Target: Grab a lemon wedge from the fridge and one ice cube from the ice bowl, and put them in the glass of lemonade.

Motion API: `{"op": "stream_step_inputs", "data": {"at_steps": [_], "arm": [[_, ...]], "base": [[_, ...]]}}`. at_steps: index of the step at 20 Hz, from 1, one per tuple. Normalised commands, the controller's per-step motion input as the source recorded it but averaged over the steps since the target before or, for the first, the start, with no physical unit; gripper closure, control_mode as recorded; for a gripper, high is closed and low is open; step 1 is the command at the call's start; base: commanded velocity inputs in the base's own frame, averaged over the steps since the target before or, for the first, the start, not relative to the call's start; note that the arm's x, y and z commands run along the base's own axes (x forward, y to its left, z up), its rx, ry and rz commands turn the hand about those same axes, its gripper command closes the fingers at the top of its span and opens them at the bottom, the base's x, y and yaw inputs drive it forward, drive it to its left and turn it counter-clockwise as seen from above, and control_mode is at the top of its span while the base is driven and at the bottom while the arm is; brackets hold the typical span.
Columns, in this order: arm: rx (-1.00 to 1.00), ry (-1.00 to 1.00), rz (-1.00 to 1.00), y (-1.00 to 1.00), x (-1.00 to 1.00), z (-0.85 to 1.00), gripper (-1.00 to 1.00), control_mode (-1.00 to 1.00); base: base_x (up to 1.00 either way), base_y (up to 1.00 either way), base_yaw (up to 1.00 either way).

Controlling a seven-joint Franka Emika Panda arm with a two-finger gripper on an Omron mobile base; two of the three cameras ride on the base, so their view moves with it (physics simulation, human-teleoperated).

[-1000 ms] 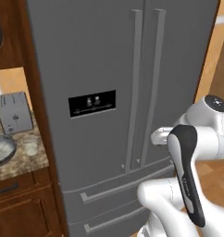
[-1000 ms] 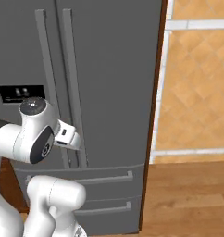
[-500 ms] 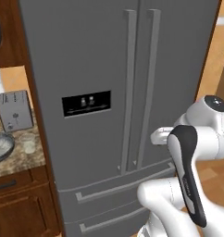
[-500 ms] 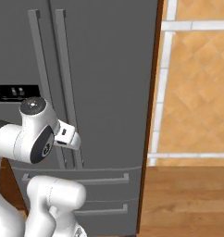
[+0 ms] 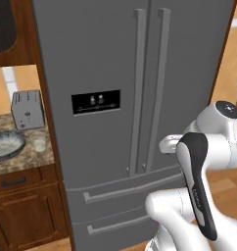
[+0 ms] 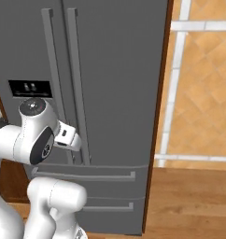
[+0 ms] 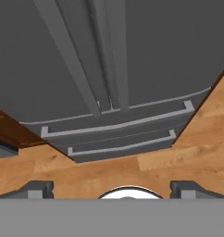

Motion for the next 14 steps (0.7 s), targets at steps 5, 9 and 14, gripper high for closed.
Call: {"op": "stream_step_inputs", "data": {"at_steps": [5,9,14], "arm": [[0.0,0.0,0.0,0.0,0.0,0.0,-1.0,1.0],[0.0,0.0,0.0,0.0,0.0,0.0,-1.0,1.0],[0.0,0.0,0.0,0.0,0.01,-0.02,-1.0,-1.0]], "base": [[-0.39,-0.13,0.15],[-0.18,0.0,0.1],[0.0,0.0,0.04]]}}
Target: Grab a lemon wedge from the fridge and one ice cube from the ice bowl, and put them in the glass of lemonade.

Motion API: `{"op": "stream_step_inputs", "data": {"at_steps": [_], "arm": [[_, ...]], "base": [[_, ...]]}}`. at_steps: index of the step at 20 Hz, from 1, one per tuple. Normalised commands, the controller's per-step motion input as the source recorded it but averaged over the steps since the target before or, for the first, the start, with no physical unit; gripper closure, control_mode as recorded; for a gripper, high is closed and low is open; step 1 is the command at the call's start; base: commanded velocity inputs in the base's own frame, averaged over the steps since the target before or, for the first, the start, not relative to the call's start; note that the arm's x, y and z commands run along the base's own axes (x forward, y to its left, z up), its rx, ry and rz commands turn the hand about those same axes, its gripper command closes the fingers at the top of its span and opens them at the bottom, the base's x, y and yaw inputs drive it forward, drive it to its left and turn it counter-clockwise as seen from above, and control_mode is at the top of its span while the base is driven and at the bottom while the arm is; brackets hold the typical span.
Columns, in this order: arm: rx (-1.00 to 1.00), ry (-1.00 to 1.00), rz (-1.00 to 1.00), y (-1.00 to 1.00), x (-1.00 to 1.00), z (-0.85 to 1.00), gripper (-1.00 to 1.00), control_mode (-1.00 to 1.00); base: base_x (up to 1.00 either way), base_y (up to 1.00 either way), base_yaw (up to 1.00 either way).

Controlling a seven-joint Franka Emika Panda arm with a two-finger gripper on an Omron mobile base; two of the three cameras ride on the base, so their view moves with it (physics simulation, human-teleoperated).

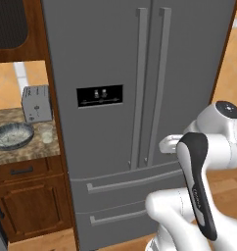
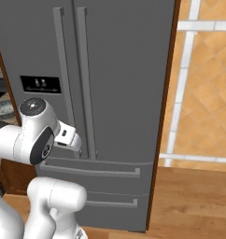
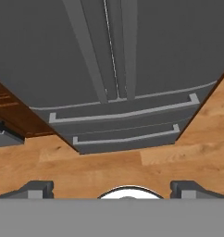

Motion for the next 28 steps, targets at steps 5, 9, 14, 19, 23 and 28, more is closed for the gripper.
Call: {"op": "stream_step_inputs", "data": {"at_steps": [5,9,14,19,23,28], "arm": [[0.0,0.0,0.0,0.0,0.09,-0.01,-1.0,-1.0],[0.0,0.0,0.0,0.0,0.02,-0.11,-1.0,-1.0],[0.0,0.01,0.01,0.0,0.02,-0.1,-1.0,-1.0],[0.0,0.0,0.03,0.0,0.0,-0.03,-1.0,-1.0],[0.0,-0.02,0.01,0.0,0.03,0.0,-1.0,-1.0],[0.0,-0.12,0.0,-0.16,0.48,0.25,-1.0,-1.0]], "base": [[0.0,0.0,0.0],[0.0,0.0,0.0],[0.0,0.0,0.0],[0.0,0.0,0.0],[0.0,0.0,0.0],[0.0,0.0,0.0]]}}
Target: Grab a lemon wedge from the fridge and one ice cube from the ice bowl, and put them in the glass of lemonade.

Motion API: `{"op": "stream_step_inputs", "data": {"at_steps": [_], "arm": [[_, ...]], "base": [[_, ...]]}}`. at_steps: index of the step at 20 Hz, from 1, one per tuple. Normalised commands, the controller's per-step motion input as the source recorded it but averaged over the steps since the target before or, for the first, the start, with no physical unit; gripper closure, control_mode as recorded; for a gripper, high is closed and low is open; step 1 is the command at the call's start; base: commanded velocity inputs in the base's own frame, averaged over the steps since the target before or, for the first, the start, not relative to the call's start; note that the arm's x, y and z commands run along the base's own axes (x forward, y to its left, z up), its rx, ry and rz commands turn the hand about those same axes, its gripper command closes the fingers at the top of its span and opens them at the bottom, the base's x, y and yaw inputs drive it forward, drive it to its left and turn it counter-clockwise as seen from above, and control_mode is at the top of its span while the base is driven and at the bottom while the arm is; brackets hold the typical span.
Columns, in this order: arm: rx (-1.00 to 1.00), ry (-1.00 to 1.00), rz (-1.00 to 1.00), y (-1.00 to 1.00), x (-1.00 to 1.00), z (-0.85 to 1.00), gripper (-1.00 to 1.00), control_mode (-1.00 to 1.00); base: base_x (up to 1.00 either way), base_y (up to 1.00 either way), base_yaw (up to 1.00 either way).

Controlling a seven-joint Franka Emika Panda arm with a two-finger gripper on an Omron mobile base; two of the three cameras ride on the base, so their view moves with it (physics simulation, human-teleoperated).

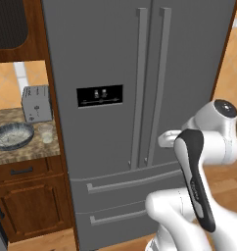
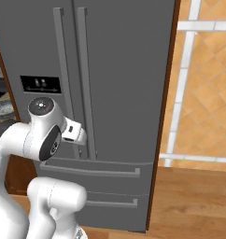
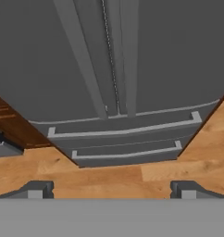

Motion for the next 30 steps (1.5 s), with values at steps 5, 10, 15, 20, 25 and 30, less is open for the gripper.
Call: {"op": "stream_step_inputs", "data": {"at_steps": [5,10,15,20,25,30], "arm": [[0.0,-0.13,0.0,-0.18,0.5,0.56,-1.0,-1.0],[0.0,-0.04,0.0,-0.07,0.45,0.5,-1.0,-1.0],[0.0,-0.1,0.0,-0.05,0.21,0.34,-1.0,-1.0],[0.0,-0.19,0.0,-0.06,0.06,0.18,-1.0,-1.0],[0.0,-0.23,0.0,-0.1,0.08,0.18,-1.0,-1.0],[0.0,-0.11,0.0,-0.02,0.31,0.35,-1.0,-1.0]], "base": [[0.0,0.0,0.0],[0.0,0.0,0.0],[0.0,0.0,0.0],[0.0,0.0,0.0],[0.0,0.0,0.0],[0.0,0.0,0.0]]}}
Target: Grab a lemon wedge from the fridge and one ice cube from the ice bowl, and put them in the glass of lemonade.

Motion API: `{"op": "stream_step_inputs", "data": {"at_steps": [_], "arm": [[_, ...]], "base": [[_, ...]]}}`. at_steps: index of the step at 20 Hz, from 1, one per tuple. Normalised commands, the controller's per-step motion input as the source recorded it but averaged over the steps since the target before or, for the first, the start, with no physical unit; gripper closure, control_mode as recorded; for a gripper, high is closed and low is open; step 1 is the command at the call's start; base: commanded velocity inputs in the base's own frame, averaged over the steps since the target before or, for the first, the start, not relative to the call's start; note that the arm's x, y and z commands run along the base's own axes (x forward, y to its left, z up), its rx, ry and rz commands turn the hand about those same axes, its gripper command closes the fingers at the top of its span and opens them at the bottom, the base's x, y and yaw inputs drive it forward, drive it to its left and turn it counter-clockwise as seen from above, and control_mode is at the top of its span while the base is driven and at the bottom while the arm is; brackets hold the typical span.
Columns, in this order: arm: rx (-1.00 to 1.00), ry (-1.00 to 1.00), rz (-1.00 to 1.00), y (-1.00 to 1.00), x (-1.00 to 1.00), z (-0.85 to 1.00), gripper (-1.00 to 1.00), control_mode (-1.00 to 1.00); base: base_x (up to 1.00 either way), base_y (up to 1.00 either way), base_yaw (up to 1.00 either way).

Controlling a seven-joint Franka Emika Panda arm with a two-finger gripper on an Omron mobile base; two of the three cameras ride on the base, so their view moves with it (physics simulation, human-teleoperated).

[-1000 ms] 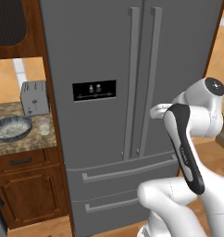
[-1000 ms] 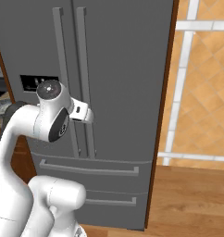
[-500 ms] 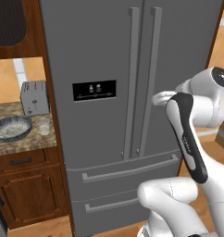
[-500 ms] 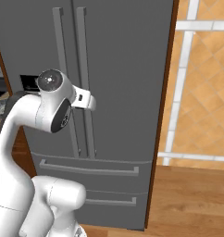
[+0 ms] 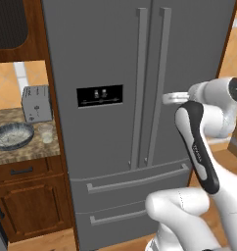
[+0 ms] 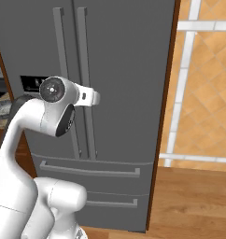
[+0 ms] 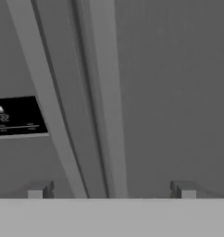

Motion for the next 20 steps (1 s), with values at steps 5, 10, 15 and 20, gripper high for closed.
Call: {"op": "stream_step_inputs", "data": {"at_steps": [5,10,15,20], "arm": [[0.0,0.0,0.0,0.0,0.82,0.2,-1.0,-1.0],[0.0,0.0,0.0,0.0,0.85,0.05,-1.0,-1.0],[0.01,0.0,0.02,0.0,0.79,0.0,-1.0,-1.0],[0.02,0.0,0.05,0.0,0.79,0.0,-1.0,-1.0]], "base": [[0.0,0.0,0.0],[0.0,0.0,0.0],[0.0,0.0,0.0],[0.0,0.0,0.0]]}}
